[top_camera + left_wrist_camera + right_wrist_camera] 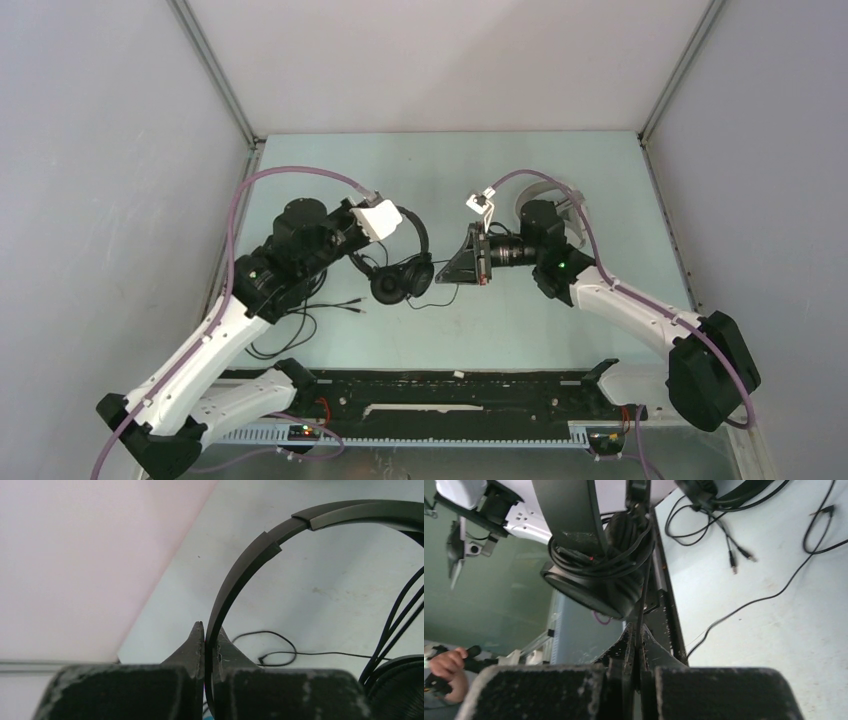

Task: Wrap the headphones
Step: Wrap the headphones cable around the headphones.

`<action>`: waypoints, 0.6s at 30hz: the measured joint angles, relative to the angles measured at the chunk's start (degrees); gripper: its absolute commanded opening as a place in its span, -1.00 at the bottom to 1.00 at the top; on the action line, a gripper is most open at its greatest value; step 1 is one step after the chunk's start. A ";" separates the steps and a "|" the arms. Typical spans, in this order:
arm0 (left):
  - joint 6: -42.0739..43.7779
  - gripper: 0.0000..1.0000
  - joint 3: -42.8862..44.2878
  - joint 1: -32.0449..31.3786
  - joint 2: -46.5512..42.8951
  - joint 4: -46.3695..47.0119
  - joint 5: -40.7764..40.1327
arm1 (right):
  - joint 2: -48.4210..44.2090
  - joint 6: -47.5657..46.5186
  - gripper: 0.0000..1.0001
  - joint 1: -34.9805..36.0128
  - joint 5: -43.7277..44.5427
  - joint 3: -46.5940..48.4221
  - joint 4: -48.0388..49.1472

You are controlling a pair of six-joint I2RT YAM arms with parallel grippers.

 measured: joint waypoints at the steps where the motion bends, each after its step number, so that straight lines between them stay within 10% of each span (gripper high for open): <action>1: 1.73 -1.00 -0.04 -0.13 0.26 0.57 0.07 | 0.00 1.46 -1.00 -0.11 -1.09 0.00 -0.28; 18: 12.48 -1.00 -3.80 -1.20 0.63 10.08 1.29 | -0.02 19.52 -0.89 -0.92 -5.99 0.22 9.40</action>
